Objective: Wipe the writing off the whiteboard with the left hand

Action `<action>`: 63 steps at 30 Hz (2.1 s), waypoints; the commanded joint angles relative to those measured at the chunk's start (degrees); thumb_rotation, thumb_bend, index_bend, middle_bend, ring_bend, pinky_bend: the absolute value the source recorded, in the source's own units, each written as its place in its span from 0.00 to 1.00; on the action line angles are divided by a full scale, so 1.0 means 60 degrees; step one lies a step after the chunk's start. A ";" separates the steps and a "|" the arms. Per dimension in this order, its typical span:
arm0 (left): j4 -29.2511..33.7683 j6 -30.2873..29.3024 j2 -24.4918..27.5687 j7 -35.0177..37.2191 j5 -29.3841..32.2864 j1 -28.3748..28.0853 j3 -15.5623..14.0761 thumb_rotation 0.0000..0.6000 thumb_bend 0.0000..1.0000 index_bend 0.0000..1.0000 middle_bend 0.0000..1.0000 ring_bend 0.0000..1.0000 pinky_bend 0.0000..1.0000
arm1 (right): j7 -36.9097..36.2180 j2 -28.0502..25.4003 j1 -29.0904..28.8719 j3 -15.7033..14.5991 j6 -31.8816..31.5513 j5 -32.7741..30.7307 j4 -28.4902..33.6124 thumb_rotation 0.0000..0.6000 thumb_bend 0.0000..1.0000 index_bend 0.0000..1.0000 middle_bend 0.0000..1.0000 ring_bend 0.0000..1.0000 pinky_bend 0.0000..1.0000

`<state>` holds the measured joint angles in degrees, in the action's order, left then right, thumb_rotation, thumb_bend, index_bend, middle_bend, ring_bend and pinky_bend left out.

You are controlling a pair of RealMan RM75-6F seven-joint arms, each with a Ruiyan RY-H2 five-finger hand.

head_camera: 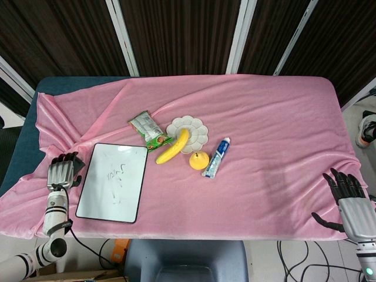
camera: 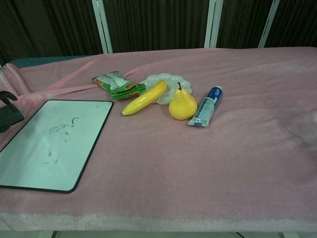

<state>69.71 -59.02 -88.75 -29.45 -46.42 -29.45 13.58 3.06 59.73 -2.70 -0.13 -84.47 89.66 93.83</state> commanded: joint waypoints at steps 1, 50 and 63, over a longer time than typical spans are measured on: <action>0.0014 0.0014 0.0022 -0.0052 0.0080 -0.0029 -0.0011 1.00 0.34 0.17 0.18 0.13 0.19 | -0.0005 -0.0003 -0.0002 -0.0003 0.0006 0.0009 0.0007 1.00 0.34 0.00 0.00 0.00 0.00; 0.0840 -0.0071 0.0912 0.2492 -0.1390 0.0235 -0.0038 1.00 0.72 0.60 0.61 0.68 0.93 | 0.0188 0.0045 0.0047 0.0018 0.0019 -0.0011 -0.0001 1.00 0.34 0.00 0.00 0.00 0.00; 0.4537 -0.1137 0.1272 -0.0735 -0.1320 -0.0053 -0.0655 1.00 0.77 0.61 0.65 0.71 0.95 | 0.0116 0.0016 0.0020 -0.0033 0.0081 0.0074 0.0021 1.00 0.34 0.00 0.00 0.00 0.00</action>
<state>91.23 -65.40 -81.71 -27.14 -56.93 -28.30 10.88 3.94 59.92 -2.58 -0.29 -83.95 90.00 93.95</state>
